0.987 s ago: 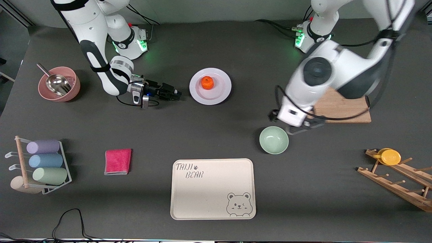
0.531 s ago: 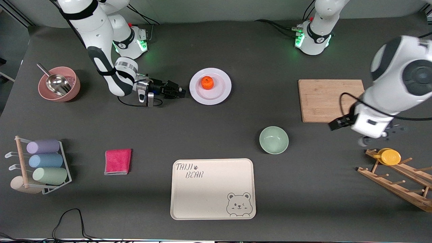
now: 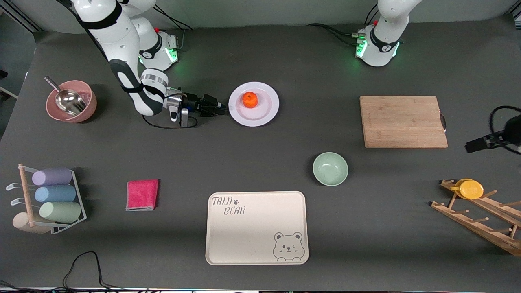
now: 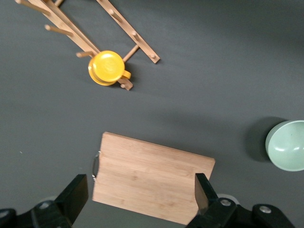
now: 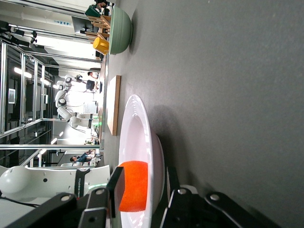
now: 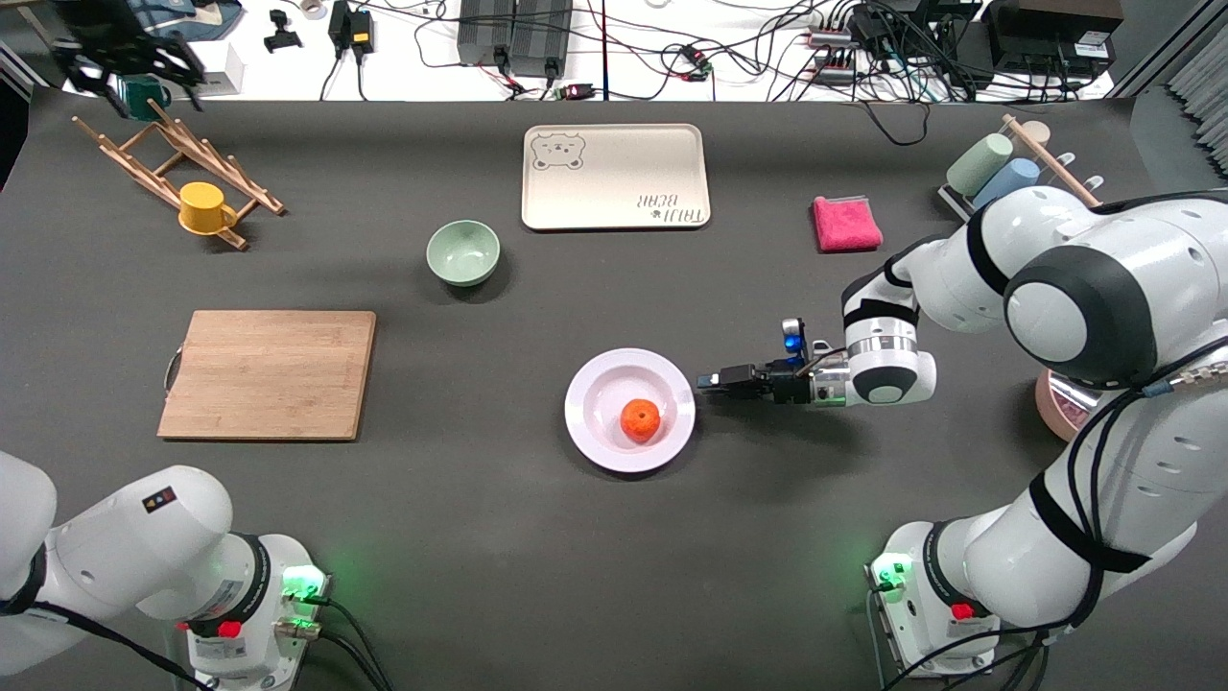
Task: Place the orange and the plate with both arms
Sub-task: 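Retract the left arm while the right gripper approaches the plate rim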
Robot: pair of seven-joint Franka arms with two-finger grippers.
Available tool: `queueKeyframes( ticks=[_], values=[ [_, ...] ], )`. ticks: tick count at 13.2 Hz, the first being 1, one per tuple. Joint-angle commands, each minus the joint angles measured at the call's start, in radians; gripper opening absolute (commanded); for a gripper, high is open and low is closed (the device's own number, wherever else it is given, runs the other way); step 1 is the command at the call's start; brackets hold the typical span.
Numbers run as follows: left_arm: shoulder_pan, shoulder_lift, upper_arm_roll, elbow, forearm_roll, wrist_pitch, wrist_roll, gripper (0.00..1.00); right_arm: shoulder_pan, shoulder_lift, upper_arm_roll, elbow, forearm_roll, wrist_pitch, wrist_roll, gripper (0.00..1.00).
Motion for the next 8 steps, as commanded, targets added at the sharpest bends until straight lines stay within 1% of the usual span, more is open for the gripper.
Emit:
queueKeyframes(
  ticks=[1, 2, 4, 5, 6, 7, 8],
  values=[
    [-0.288, -0.108, 0.370, -0.023, -0.075, -0.023, 0.126, 1.00, 0.007, 0.029, 0.070, 0.001, 0.104, -0.012, -0.040, 0.43],
    [-0.341, -0.137, 0.428, -0.046, -0.076, -0.017, 0.127, 1.00, 0.008, 0.029, 0.085, 0.001, 0.118, -0.009, -0.043, 0.43],
    [-0.443, -0.203, 0.521, -0.106, -0.078, -0.013, 0.152, 1.00, 0.008, 0.031, 0.094, 0.002, 0.119, -0.006, -0.058, 0.43],
    [-0.515, -0.269, 0.581, -0.185, -0.079, 0.013, 0.156, 1.00, 0.008, 0.045, 0.096, 0.002, 0.121, -0.006, -0.084, 0.43],
    [-0.552, -0.329, 0.600, -0.274, -0.079, 0.067, 0.156, 1.00, 0.008, 0.048, 0.098, 0.002, 0.128, -0.006, -0.101, 0.38],
    [-0.571, -0.384, 0.612, -0.359, -0.082, 0.122, 0.156, 1.00, 0.008, 0.048, 0.099, 0.002, 0.132, -0.006, -0.112, 0.26],
    [-0.568, -0.414, 0.612, -0.402, -0.102, 0.130, 0.165, 1.00, 0.008, 0.048, 0.101, 0.002, 0.132, -0.006, -0.114, 0.13]
  ],
)
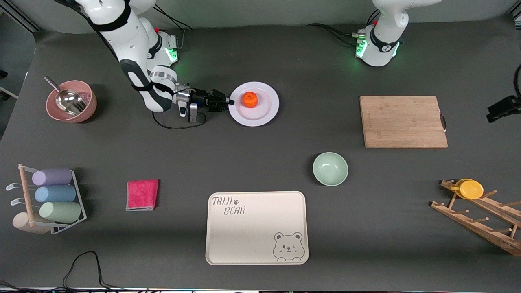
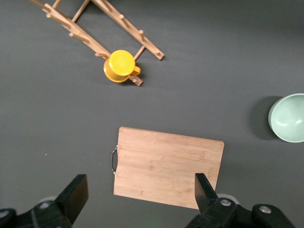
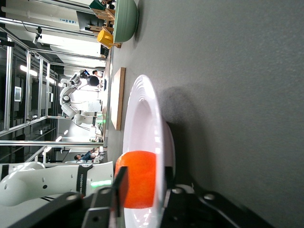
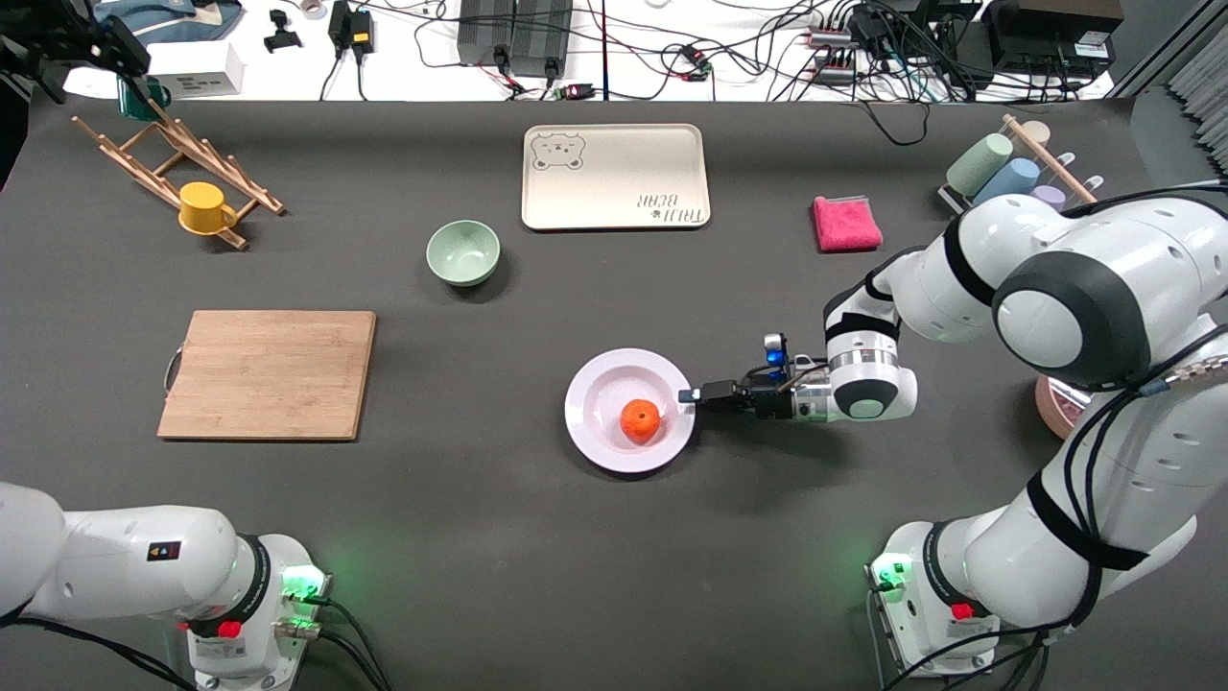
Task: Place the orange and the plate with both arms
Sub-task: 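Grip the rim of the white plate with the right gripper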
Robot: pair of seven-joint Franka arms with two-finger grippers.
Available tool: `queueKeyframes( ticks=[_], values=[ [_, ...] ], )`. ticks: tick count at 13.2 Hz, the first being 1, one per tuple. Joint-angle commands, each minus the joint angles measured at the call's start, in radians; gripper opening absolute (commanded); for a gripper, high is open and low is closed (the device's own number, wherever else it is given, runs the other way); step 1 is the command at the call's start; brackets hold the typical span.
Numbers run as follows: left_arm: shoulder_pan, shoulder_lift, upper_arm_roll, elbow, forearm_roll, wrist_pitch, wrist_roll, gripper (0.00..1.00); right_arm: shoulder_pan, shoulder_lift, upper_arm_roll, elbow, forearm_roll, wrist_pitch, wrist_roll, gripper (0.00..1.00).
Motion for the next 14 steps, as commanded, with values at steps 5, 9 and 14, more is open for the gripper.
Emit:
queueKeyframes(
  ticks=[5, 9, 14],
  values=[
    [-0.025, -0.130, 0.044, -0.168, -0.044, 0.031, 0.137, 1.00, 0.004, 0.018, 0.010, 0.003, 0.036, -0.016, -0.043, 0.00],
    [-0.016, -0.107, 0.046, -0.152, -0.047, 0.028, 0.176, 1.00, -0.031, -0.039, 0.008, 0.002, 0.031, -0.059, 0.070, 0.00],
    [-0.028, -0.102, 0.041, -0.149, -0.052, 0.023, 0.174, 1.00, -0.046, -0.263, 0.008, -0.010, 0.014, -0.054, 0.387, 0.00]
  ],
)
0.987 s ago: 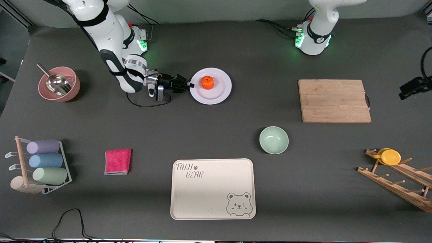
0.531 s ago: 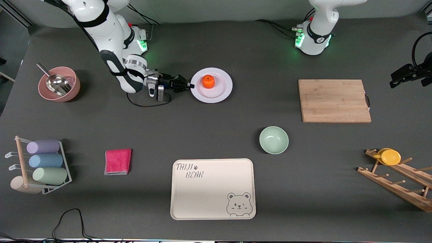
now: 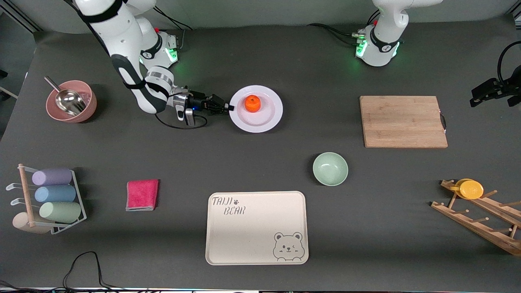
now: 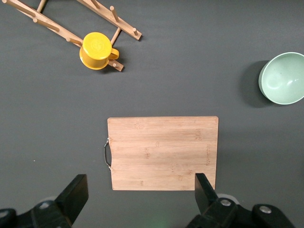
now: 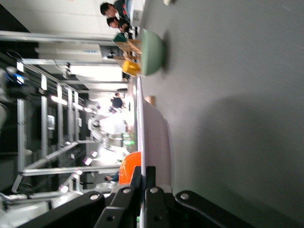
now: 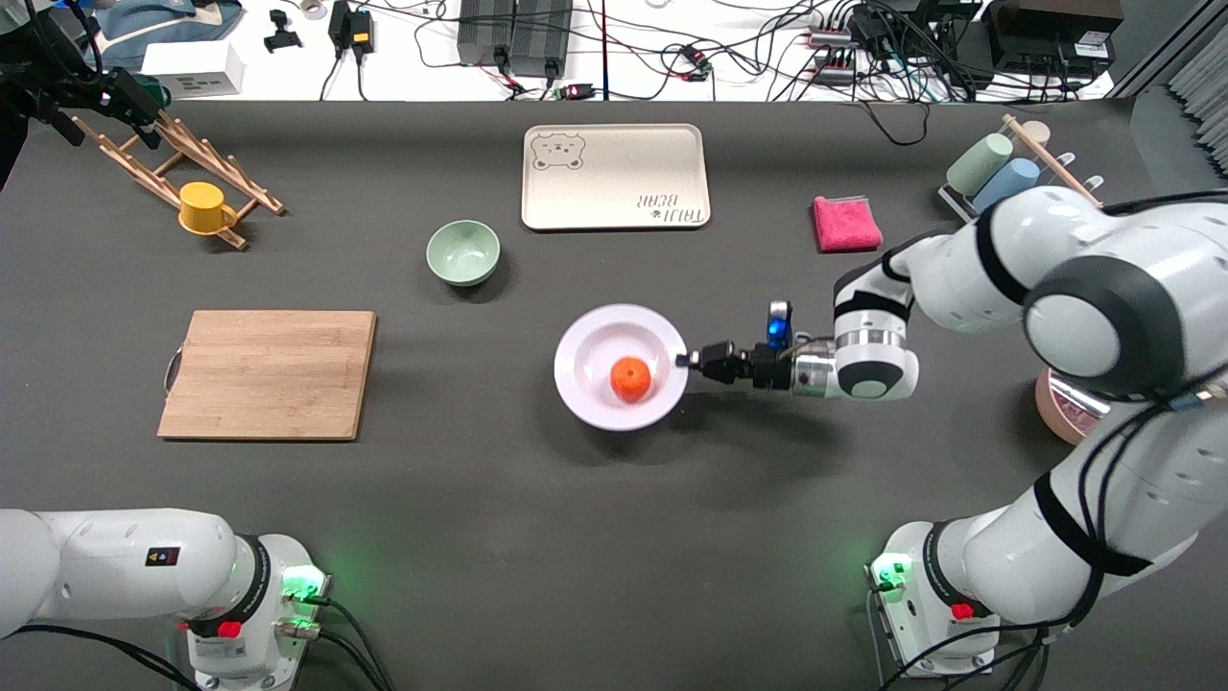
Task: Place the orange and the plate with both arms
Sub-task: 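Grip the rim of the white plate with the right gripper, then move the plate with the orange onto the cream tray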
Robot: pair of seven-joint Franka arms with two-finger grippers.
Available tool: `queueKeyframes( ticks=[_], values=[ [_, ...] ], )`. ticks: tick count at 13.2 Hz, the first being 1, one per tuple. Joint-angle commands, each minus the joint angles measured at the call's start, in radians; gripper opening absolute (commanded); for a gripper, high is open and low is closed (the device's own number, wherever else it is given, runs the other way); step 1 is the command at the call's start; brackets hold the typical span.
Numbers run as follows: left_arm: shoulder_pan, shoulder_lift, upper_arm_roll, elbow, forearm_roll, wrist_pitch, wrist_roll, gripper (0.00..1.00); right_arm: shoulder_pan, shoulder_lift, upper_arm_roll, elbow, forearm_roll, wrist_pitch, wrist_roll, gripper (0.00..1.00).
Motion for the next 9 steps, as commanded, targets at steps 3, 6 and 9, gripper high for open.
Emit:
queueKeyframes(
  ticks=[3, 6, 9],
  values=[
    [-0.011, -0.003, 0.001, 0.000, -0.006, -0.063, 0.020, 1.00, -0.036, -0.280, 0.006, -0.037, -0.112, 0.017, 0.341, 0.00],
    [-0.014, -0.023, -0.002, 0.016, -0.005, -0.123, 0.034, 1.00, -0.086, -0.309, 0.001, 0.006, -0.226, 0.055, 0.424, 0.00],
    [-0.012, -0.052, -0.041, 0.023, -0.002, -0.181, 0.035, 1.00, -0.116, -0.302, -0.008, 0.096, -0.321, 0.087, 0.507, 0.00]
  ],
)
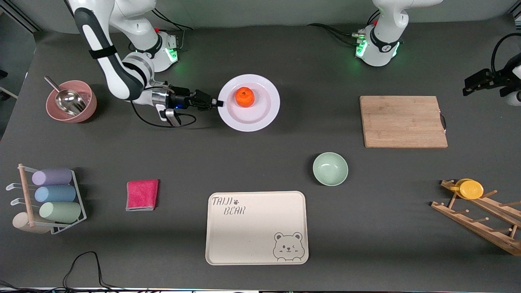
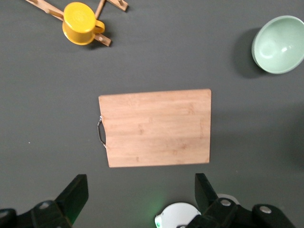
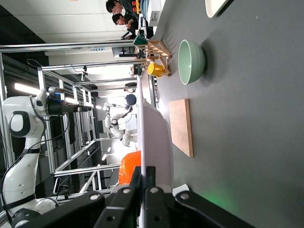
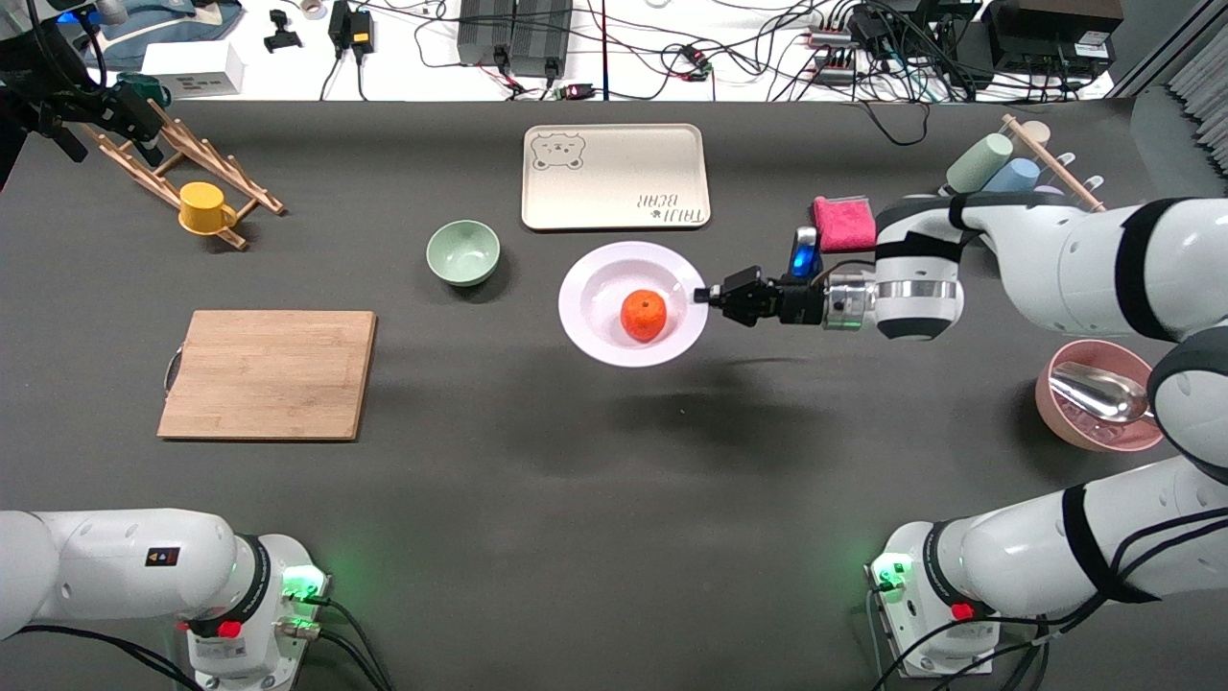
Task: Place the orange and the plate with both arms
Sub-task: 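Move the plate with the orange onto the cream tray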
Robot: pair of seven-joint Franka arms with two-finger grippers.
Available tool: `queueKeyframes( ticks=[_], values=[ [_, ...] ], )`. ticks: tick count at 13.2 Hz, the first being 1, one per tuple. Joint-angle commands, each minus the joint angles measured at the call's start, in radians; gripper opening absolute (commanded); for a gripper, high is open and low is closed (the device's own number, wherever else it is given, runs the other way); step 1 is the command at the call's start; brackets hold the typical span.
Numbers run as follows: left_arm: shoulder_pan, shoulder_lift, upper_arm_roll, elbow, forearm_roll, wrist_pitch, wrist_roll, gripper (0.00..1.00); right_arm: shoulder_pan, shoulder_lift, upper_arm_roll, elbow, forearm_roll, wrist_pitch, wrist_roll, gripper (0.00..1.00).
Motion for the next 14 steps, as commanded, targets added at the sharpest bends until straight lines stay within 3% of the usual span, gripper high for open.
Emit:
queueKeyframes(
  ticks=[1, 4, 6, 9, 14],
  values=[
    [-0.010, -0.025, -0.015, 0.007, -0.003, -0.015, 0.004, 1.00, -0.016, 0.004, -0.002, 0.105, -0.071, 0.035, 0.115, 0.00],
    [-0.004, -0.014, -0.015, 0.045, -0.004, 0.027, -0.037, 1.00, -0.039, 0.109, -0.003, 0.263, -0.088, 0.055, 0.132, 0.00],
    [0.002, -0.011, -0.012, 0.067, -0.012, -0.040, -0.032, 1.00, -0.059, 0.209, -0.012, 0.396, -0.148, 0.065, 0.152, 0.00],
    [0.004, -0.008, -0.006, 0.065, -0.007, -0.018, -0.030, 1.00, -0.064, 0.359, -0.043, 0.622, -0.225, 0.072, 0.265, 0.00],
    [-0.001, -0.011, -0.013, 0.064, -0.010, -0.019, -0.049, 1.00, -0.058, 0.626, -0.065, 1.004, -0.226, 0.079, 0.393, 0.00]
  ],
)
